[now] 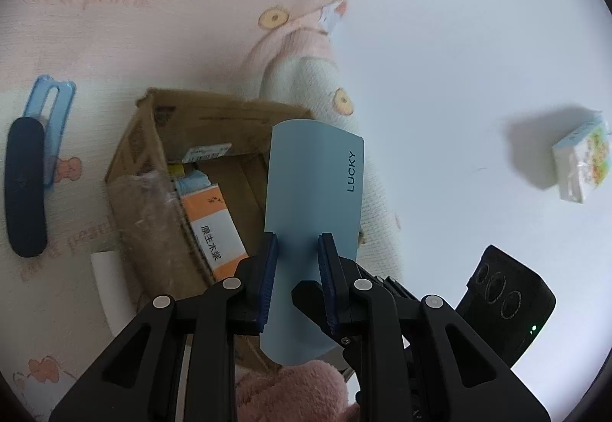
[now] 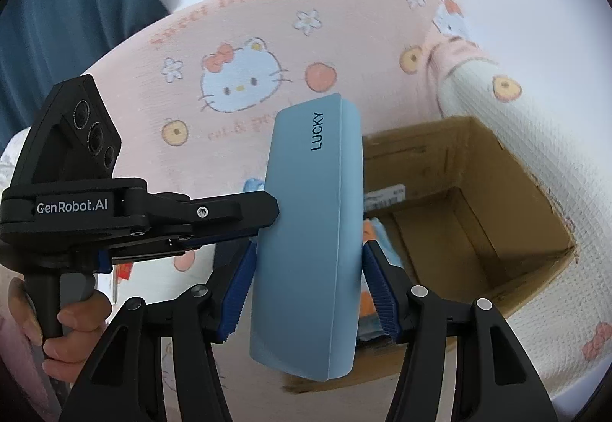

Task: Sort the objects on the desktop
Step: 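Lift the LUCKY case and carry it over the cardboard box, then lower the LUCKY case into the box and open the left gripper, then withdraw the left gripper and move it over the white paper roll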

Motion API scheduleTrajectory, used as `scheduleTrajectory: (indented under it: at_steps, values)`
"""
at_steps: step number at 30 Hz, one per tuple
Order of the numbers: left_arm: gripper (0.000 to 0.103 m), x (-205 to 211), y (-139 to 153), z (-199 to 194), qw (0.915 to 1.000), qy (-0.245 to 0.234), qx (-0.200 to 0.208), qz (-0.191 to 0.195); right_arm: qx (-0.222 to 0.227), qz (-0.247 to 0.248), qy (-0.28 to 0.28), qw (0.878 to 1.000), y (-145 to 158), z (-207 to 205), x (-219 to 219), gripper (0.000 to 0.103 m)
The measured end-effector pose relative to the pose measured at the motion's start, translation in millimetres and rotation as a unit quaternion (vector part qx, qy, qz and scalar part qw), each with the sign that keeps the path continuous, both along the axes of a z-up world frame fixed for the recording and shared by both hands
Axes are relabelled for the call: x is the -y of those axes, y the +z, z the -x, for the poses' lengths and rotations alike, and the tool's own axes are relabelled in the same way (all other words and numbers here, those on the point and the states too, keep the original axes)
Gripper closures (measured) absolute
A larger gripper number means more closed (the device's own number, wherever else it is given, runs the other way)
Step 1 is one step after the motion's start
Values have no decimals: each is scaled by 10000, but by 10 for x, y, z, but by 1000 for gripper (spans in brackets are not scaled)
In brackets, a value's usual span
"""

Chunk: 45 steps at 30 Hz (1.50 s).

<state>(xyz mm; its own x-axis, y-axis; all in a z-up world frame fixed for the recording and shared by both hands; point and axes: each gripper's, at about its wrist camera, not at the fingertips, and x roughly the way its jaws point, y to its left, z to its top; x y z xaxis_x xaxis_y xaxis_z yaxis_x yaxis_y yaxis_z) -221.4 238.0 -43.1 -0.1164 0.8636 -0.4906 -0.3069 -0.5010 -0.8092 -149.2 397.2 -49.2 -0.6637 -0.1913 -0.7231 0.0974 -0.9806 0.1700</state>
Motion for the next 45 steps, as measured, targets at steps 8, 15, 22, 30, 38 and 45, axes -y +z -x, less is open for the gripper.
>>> scheduleTrajectory:
  at_steps: [8,15,22,30,38,45]
  values:
    - [79,-257,-275,166,9967,28,335,740,604,242,577,9962,-373,294,-325,48]
    - [77,-414,-282,194,9833,-244,315,1778,1097,787,1090,9848,-611,542,-419,48]
    - [64,-375,-222,236,9814,-127,325,1887,1241,776,839,9857,-626,553,-531,47]
    - [46,-216,-114,269,9884,135,465,1443,1015,458,515,9925,-386,431,-524,43]
    - [42,55,114,185,9935,206,297,1083,893,-257,528,9943,-15,241,-136,35]
    - [36,496,112,99,9948,340,230,933,783,-460,672,9936,165,79,236,35]
